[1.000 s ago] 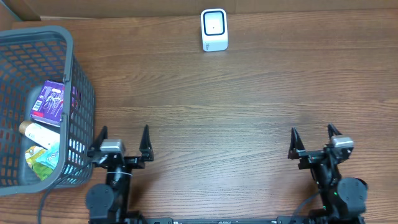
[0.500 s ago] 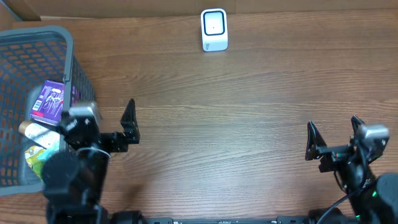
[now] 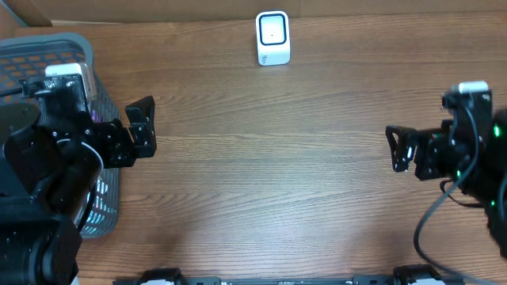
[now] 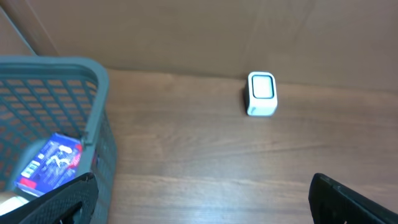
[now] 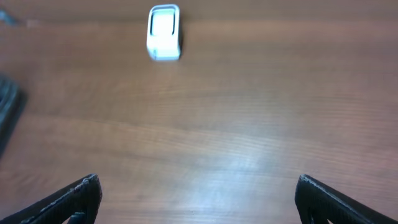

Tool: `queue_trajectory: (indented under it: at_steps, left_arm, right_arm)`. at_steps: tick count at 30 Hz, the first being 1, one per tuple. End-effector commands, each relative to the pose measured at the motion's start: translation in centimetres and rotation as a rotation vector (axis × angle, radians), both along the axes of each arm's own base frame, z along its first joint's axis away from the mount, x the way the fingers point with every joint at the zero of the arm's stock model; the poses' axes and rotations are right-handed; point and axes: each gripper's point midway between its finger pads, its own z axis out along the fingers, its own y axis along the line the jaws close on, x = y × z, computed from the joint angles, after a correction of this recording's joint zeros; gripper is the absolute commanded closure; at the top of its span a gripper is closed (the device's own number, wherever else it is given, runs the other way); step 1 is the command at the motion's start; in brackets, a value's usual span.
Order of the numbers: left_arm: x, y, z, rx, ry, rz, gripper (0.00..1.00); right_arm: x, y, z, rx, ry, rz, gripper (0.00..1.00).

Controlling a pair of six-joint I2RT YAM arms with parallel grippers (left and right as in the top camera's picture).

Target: Scan the item barcode

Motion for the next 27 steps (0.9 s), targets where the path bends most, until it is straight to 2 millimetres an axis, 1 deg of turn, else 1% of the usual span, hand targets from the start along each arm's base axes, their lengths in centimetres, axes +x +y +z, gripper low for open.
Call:
queue_trajectory:
  at_steps: [1,4,5,6,8,11,15,18,21,24,27]
  left_arm:
    - [0.2,-0.9,-0.4,-0.021,0.030,-0.048,0.00]
    - [0.4,-0.1,-0.7,0.010,0.045,-0.020,0.00]
    - [0.3,0.4,-0.9,-0.004,0.053,0.023,0.00]
    - [0.1,1.3,-1.1,-0.031,0.067,0.098,0.00]
    - [-0.7,4.0,-1.9,-0.073,0.100,0.284,0.00]
    - [-3.1,8.3,-3.3,-0.125,0.152,0.584,0.00]
    - [-5.7,13.1,-5.1,-0.229,0.199,0.871,0.00]
    - [-6.7,15.1,-5.6,-0.269,0.209,0.965,0.00]
    - [-7.2,16.6,-6.3,-0.309,0.228,1.025,0.01]
    - [-6.5,18.2,-7.4,-0.316,0.275,1.037,0.01]
    - [-5.7,19.7,-9.4,-0.320,0.367,1.054,0.01]
  right_arm:
    - [0.5,2.2,0.6,0.076,0.031,0.095,0.00]
    - [1.1,3.0,-0.1,0.106,0.071,0.127,0.00]
    - [1.3,3.1,-0.4,0.111,0.084,0.132,0.00]
    - [1.5,3.2,-0.6,0.112,0.093,0.133,0.00]
    - [1.9,3.3,-1.1,0.112,0.115,0.133,0.00]
    - [2.1,3.3,-1.8,0.111,0.145,0.131,0.00]
    - [2.2,3.1,-3.1,0.101,0.204,0.121,0.00]
    - [2.3,2.9,-3.8,0.090,0.235,0.111,0.00]
    - [2.3,2.9,-4.5,0.088,0.275,0.108,0.00]
    - [2.1,2.9,-5.7,0.079,0.331,0.114,0.00]
    - [1.8,2.9,-6.8,0.058,0.381,0.136,0.00]
